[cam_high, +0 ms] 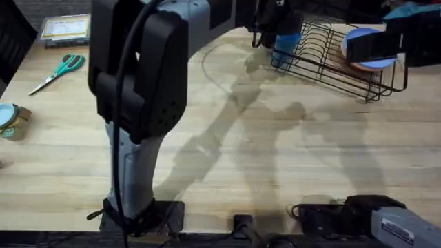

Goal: Pick up the cup on the table and put them onto the rack.

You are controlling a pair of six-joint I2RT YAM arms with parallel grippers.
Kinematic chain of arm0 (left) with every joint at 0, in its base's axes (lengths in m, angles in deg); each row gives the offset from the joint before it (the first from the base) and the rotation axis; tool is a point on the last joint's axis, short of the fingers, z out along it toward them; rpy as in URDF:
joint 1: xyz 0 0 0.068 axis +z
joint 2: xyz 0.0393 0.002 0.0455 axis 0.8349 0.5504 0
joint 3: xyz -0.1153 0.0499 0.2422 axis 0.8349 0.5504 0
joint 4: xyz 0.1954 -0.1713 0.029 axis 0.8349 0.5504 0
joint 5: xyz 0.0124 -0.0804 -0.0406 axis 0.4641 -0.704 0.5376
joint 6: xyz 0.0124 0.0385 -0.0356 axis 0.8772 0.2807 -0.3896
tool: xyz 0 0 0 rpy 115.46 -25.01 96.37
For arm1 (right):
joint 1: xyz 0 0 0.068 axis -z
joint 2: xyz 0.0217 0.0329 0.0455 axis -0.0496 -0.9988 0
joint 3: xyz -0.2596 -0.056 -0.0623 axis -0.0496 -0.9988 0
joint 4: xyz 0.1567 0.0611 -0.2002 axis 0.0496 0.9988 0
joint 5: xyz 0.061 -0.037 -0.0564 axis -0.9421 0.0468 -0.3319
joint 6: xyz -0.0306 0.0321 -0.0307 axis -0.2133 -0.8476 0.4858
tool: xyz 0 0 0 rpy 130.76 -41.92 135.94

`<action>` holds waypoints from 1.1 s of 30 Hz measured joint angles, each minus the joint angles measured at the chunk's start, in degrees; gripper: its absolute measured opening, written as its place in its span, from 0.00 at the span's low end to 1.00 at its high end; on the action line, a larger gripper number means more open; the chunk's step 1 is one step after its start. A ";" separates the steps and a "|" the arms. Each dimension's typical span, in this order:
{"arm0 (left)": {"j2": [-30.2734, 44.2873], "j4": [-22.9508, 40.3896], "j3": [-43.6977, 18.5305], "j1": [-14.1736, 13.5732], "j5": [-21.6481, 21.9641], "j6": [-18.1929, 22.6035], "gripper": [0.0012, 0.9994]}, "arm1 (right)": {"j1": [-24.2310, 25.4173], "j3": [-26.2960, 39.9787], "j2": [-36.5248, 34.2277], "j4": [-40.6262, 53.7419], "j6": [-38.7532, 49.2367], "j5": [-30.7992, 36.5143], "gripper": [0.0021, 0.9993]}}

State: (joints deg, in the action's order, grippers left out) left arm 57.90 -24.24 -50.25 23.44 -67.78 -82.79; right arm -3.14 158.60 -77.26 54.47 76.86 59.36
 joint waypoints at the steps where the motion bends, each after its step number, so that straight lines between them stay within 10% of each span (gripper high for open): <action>1: -0.43 0.07 0.00 0.00 0.00 -0.01 0.62 | 0.00 0.02 0.00 0.00 0.00 0.00 1.00; 11: -10.07 0.99 -0.04 1.14 0.00 0.03 0.71 | 0.00 0.02 0.00 0.00 0.00 0.00 1.00; 15: -10.07 3.63 -0.04 1.40 0.01 0.18 0.99 | 0.00 0.01 0.01 0.00 0.00 0.00 1.00; 33: -17.87 16.62 -0.04 1.44 4.04 8.99 1.00 | 0.00 0.00 0.00 0.00 0.00 0.00 1.00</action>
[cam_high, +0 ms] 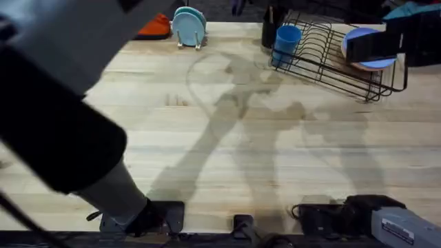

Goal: Pick up the cup on the table and put them onto the rack.

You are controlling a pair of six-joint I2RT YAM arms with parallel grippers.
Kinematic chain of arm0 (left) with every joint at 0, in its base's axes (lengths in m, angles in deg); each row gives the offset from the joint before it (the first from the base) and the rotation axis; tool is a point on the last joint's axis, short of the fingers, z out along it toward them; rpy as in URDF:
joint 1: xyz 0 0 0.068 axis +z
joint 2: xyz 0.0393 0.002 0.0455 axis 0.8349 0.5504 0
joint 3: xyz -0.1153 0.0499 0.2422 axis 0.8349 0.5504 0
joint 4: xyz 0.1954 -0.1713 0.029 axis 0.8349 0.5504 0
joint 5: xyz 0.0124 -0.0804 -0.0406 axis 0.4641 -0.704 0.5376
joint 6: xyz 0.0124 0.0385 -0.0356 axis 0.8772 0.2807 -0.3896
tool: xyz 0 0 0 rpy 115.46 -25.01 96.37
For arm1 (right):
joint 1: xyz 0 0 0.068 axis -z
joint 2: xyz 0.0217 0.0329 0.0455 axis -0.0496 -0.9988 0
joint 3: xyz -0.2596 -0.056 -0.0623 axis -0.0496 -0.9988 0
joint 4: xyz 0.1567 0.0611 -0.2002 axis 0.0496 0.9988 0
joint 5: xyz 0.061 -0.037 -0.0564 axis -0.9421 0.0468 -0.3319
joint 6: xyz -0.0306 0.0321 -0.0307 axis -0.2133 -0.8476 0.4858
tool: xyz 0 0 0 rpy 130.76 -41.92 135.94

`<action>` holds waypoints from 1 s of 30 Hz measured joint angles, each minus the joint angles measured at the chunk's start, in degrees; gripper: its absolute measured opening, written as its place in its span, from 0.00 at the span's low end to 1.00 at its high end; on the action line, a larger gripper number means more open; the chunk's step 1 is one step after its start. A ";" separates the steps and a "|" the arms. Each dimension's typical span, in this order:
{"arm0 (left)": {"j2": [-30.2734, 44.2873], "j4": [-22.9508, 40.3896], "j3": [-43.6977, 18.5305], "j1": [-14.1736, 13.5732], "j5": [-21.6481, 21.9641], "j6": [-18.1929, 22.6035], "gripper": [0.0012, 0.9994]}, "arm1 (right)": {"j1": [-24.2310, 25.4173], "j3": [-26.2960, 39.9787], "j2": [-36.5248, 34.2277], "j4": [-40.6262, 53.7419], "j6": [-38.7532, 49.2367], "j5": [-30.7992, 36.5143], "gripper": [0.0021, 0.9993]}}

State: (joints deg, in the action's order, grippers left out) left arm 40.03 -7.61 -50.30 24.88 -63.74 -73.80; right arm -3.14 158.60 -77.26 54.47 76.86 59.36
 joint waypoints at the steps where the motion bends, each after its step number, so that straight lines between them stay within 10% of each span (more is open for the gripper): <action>1: -0.67 0.02 0.00 0.00 0.29 0.28 1.00 | 0.00 0.01 0.02 0.00 0.00 0.00 1.00; 11: -5.00 -1.11 3.34 0.02 4.23 5.54 0.99 | 0.00 0.00 0.01 0.00 0.00 0.00 1.00; 25: -38.85 -23.93 39.38 5.30 9.68 7.85 0.99 | 0.00 0.00 0.00 -0.02 0.00 0.00 1.00; 30: -44.96 -22.95 41.86 6.67 11.84 7.82 0.99 | 0.00 0.01 0.01 -0.07 0.00 0.00 1.00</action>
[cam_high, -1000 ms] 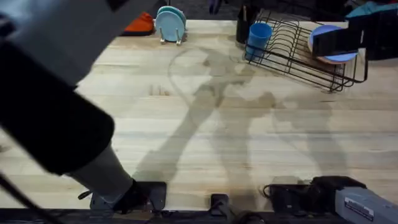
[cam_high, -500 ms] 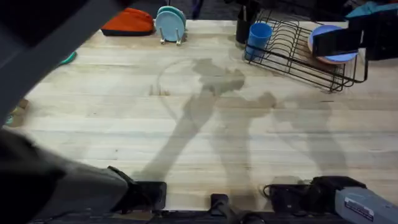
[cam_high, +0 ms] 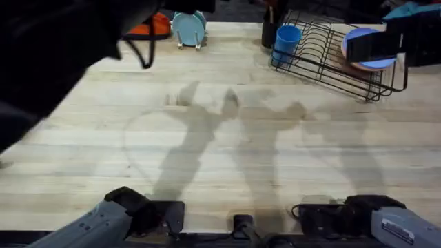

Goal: Pick up the cup on the table and put them onto the rack.

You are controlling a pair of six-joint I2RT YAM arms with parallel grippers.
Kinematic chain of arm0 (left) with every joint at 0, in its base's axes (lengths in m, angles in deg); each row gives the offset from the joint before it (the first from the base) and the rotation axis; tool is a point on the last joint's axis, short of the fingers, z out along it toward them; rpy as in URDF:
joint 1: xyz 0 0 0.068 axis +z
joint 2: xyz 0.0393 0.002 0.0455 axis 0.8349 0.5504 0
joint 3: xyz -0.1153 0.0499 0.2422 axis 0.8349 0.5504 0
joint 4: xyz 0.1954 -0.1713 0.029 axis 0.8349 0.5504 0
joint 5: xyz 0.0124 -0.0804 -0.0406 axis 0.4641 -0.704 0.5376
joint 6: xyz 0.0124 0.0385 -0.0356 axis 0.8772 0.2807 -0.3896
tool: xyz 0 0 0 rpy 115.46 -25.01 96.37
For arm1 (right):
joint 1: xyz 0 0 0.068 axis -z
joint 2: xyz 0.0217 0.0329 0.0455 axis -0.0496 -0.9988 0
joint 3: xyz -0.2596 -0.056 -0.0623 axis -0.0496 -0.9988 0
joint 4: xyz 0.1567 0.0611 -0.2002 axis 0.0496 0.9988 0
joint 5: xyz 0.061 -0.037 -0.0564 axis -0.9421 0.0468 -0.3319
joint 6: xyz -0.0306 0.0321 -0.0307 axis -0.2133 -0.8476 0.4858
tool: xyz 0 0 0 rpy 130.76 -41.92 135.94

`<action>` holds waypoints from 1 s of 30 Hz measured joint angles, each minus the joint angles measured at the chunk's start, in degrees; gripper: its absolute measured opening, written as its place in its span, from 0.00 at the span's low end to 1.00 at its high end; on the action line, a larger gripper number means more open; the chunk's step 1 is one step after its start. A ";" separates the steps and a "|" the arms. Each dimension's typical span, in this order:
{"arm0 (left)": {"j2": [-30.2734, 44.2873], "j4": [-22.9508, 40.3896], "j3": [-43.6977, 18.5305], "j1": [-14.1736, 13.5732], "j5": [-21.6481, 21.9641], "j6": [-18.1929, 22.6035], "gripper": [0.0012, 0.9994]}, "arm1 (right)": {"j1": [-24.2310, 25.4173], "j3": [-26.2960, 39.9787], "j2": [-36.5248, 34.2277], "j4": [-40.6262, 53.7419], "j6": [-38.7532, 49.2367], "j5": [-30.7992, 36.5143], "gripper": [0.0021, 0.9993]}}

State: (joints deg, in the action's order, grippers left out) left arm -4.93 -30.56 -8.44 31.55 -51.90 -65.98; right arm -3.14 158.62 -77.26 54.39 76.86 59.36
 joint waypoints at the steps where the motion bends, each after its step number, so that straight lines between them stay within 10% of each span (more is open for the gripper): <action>1: -0.74 1.26 0.06 0.38 0.21 0.01 0.99 | 0.00 0.00 0.01 -0.17 0.00 0.00 1.00; 21: -10.09 35.99 1.07 3.95 1.23 -1.84 0.99 | 0.00 0.04 -3.64 0.54 0.00 -0.02 1.00; 30: -10.76 40.93 1.07 6.68 1.23 -5.09 0.99 | 0.00 0.04 -3.64 3.20 0.00 -0.04 1.00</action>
State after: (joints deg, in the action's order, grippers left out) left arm -15.69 10.37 -7.37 38.23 -50.67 -71.07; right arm -3.14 158.66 -80.89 57.60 76.85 59.32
